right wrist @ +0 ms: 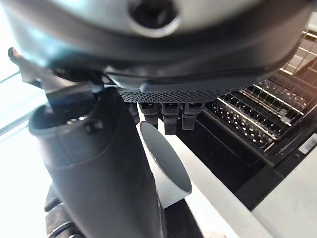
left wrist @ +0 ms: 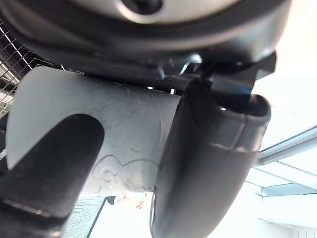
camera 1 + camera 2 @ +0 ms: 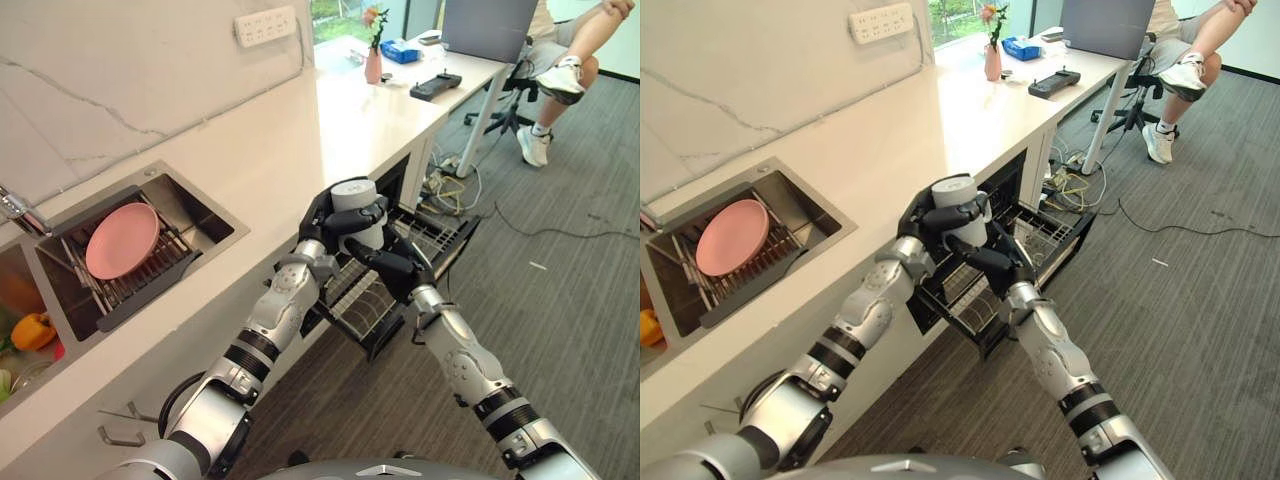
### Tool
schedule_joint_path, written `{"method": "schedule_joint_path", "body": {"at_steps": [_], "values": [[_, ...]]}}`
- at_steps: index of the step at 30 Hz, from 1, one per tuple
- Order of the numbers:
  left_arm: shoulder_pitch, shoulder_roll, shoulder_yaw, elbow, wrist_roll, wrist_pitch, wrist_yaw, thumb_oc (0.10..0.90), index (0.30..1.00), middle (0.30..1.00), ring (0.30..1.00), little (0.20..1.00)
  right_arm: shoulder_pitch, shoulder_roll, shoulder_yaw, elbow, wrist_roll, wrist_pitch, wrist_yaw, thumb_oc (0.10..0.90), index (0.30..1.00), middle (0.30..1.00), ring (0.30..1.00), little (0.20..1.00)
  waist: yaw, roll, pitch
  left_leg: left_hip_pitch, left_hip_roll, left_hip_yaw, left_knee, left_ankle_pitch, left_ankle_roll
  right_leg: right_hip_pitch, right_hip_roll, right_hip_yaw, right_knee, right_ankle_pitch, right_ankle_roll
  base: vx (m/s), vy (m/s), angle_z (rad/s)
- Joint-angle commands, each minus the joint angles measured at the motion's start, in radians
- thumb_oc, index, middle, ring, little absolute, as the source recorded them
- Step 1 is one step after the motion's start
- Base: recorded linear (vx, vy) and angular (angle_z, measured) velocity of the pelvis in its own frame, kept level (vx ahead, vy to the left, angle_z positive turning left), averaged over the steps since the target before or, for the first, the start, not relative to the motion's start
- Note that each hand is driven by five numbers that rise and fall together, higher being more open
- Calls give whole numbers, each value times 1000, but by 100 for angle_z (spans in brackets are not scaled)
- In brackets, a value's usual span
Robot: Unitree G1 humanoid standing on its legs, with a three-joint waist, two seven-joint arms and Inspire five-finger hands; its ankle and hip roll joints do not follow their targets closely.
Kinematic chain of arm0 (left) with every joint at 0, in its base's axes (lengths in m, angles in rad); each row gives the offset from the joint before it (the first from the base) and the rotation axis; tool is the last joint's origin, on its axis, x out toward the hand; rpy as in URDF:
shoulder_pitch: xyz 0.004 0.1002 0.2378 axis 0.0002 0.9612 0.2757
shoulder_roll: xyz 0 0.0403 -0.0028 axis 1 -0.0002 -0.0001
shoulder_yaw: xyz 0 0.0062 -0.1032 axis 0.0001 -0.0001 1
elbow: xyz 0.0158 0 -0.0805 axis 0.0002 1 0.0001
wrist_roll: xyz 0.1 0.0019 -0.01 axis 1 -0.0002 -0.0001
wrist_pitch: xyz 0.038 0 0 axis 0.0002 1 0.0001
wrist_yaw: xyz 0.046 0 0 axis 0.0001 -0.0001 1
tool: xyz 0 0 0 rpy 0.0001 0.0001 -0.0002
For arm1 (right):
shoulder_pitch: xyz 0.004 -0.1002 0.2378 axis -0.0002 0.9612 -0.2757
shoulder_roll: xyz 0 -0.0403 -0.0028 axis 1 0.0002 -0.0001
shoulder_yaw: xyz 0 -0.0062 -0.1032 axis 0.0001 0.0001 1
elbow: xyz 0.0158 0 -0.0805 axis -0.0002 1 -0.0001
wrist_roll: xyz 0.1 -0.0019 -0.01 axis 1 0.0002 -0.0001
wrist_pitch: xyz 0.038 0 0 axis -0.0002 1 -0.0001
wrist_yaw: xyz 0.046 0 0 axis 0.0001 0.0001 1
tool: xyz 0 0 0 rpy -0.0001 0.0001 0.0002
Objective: Place the dishes in the dishwasher.
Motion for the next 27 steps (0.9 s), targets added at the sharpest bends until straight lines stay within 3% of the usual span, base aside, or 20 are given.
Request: {"method": "schedule_joint_path", "body": {"at_steps": [1,16,17,18,20,21,27], "values": [[-128,-35,-67,-40,17,-66,-72,400,300,300,300,300,-158,48,-41,-69,-41,-40,46,800,900,900,900,900,25,-33,-50,127,56,67,9,-40,-81,-17,-23,-24,11,-45,48,0,0,0],[-125,-44,-84,-49,16,-55,-77,400,300,300,300,300,-204,89,-14,-102,78,-37,49,800,900,900,900,900,34,-38,-47,124,55,63,10,-41,-78,-16,-24,-29,11,-44,46,0,0,0],[-122,-47,-86,-49,14,-54,-77,400,300,300,300,300,-206,98,-12,-106,95,-40,54,733,799,799,799,799,36,-39,-47,125,55,62,10,-41,-78,-14,-23,-30,11,-44,45,0,0,0],[-121,-48,-86,-50,13,-55,-77,400,300,300,300,300,-205,101,-12,-112,100,-43,59,547,521,521,521,521,36,-38,-47,125,54,62,10,-41,-78,-14,-23,-31,11,-44,45,0,0,0],[-118,-48,-87,-51,11,-55,-79,400,300,300,300,300,-206,100,-10,-117,99,-43,63,478,418,418,418,418,36,-39,-47,125,55,61,10,-41,-78,-14,-24,-31,11,-43,45,0,0,0],[-115,-47,-86,-52,11,-56,-81,400,300,300,300,300,-205,99,-9,-121,95,-42,66,400,300,300,300,300,37,-40,-48,126,55,60,10,-41,-78,-14,-24,-31,11,-43,45,0,0,0],[-115,-47,-85,-44,9,-57,-84,400,300,300,300,300,-203,97,-7,-142,101,-46,77,400,300,300,300,300,37,-41,-50,127,55,61,10,-41,-79,-11,-24,-33,11,-42,45,0,0,0]]}}
